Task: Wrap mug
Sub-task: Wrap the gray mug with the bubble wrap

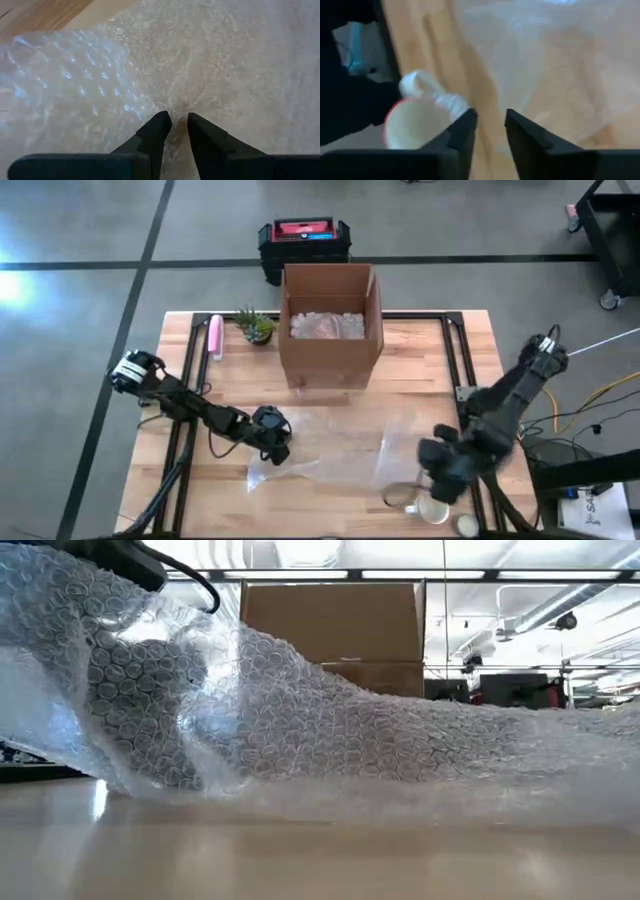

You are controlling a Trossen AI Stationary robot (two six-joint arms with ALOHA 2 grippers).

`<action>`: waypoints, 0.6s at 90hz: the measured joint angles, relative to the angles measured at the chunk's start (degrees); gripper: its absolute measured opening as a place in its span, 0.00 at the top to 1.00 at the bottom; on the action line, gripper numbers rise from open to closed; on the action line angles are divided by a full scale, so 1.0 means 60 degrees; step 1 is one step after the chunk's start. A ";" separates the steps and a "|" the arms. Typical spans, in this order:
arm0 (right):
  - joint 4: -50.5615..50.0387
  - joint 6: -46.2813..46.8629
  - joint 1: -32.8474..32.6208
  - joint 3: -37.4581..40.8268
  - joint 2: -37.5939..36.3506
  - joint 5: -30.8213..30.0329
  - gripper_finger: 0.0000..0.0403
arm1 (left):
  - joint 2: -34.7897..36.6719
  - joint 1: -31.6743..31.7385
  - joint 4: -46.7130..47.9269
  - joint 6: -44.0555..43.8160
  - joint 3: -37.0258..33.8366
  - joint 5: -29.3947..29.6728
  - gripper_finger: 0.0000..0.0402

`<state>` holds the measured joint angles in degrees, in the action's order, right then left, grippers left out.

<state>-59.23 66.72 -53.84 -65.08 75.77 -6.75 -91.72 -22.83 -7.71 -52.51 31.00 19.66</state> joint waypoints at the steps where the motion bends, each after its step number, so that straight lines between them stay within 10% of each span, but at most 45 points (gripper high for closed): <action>1: 0.0021 0.0094 -0.0134 0.0000 0.0027 -0.0049 0.68 | 0.0000 0.0000 -0.0002 0.0000 0.0000 -0.0002 0.81; 25: 0.0020 0.0922 -0.1235 0.0106 0.1230 -0.0603 0.46 | 0.0000 0.0004 -0.0224 -0.0015 -0.0007 -0.0019 0.81; 54: 0.0232 0.0648 -0.0793 0.0157 0.2342 0.0865 0.44 | -0.0004 0.0004 -0.0331 -0.0018 -0.0004 -0.0040 0.81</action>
<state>-57.84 70.61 -58.60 -64.14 89.82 -1.56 -91.74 -22.81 -9.69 -52.62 30.98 19.42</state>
